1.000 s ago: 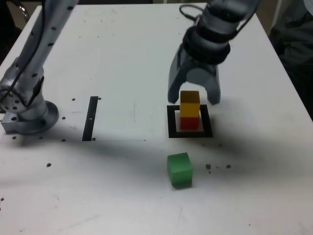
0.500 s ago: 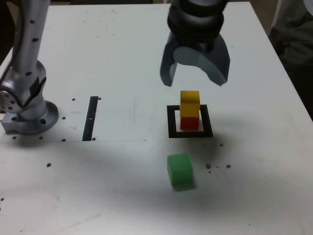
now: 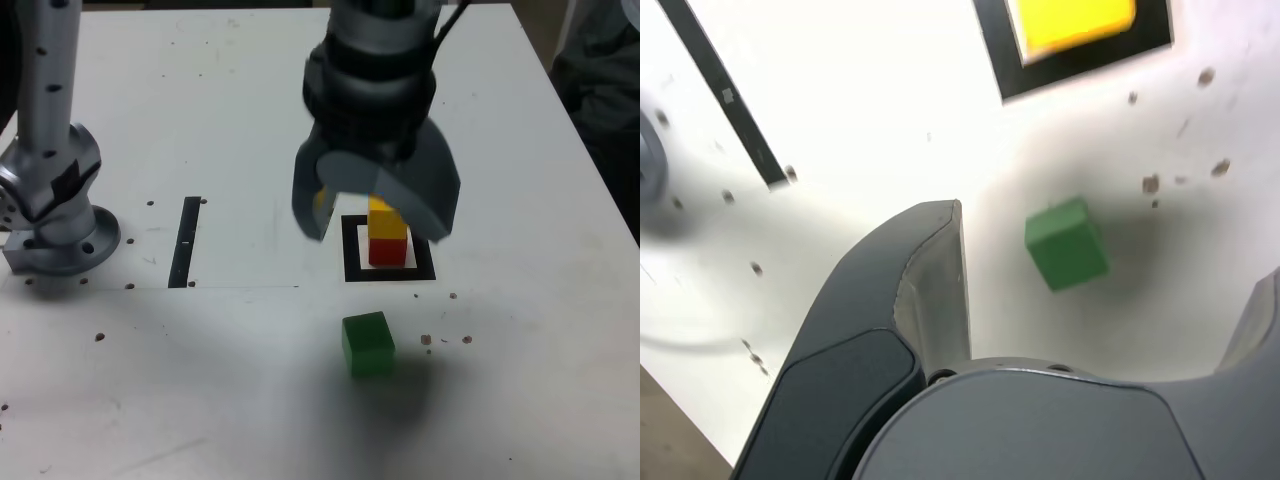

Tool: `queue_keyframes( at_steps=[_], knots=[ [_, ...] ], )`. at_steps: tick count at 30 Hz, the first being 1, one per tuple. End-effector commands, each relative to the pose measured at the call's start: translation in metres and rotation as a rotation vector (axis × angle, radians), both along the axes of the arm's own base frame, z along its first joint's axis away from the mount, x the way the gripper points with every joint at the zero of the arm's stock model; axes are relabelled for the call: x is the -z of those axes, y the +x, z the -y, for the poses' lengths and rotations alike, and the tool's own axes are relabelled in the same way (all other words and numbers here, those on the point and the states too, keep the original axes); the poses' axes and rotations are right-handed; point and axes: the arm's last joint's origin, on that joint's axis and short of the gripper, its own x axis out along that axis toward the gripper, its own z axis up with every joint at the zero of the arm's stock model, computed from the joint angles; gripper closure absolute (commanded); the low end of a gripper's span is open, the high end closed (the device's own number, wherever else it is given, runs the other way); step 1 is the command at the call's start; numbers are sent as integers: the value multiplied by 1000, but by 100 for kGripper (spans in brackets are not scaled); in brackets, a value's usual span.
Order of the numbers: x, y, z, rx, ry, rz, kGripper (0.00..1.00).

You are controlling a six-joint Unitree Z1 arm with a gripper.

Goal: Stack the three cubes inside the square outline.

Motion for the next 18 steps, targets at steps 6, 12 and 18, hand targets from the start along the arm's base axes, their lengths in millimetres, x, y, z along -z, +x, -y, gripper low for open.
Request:
queue_keyframes(
  at_steps=[6,12,18],
  knots=[
    [35,11,27,-3,-3,-87,1],
    [59,18,39,28,4,-136,1],
    [72,18,41,8,-1,-159,1]
  ],
)
